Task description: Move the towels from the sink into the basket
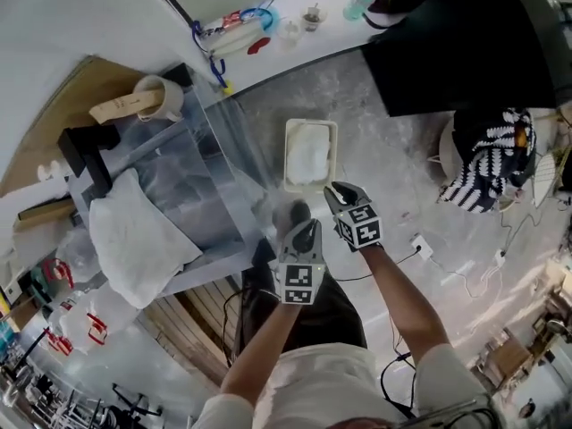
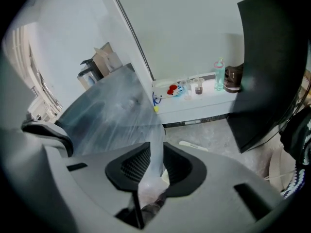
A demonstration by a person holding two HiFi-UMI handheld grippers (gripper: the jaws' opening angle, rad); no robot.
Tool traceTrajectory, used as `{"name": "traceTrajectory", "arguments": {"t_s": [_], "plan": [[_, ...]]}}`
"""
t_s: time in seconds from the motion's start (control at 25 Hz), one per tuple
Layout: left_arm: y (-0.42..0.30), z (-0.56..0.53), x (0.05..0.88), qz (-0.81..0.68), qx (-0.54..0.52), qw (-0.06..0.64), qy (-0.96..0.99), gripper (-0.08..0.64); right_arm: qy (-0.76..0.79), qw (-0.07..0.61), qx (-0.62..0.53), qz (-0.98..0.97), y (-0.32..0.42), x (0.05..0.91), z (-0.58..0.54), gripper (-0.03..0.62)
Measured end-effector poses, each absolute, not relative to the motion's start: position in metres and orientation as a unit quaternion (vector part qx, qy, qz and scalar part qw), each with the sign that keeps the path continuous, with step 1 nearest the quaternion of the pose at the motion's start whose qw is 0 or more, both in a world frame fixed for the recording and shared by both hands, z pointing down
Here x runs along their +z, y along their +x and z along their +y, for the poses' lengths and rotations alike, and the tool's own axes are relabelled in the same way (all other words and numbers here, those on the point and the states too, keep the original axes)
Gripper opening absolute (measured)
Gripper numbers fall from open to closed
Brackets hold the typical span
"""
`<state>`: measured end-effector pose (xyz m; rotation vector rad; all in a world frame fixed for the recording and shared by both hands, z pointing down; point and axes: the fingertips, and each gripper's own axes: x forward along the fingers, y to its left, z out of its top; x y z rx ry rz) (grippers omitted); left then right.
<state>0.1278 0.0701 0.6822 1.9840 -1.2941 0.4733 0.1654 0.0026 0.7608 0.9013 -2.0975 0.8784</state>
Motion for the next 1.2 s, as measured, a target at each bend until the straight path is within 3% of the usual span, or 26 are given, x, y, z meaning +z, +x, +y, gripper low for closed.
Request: {"name": "traceTrajectory", "arguments": {"t_s": [1.2], "plan": [[-0.044,0.126,0.453,-0.541,0.147,0.300,0.772,0.014,0.290,0.305,0.252,-0.871,0.047,0.508,0.070,0.032]]}}
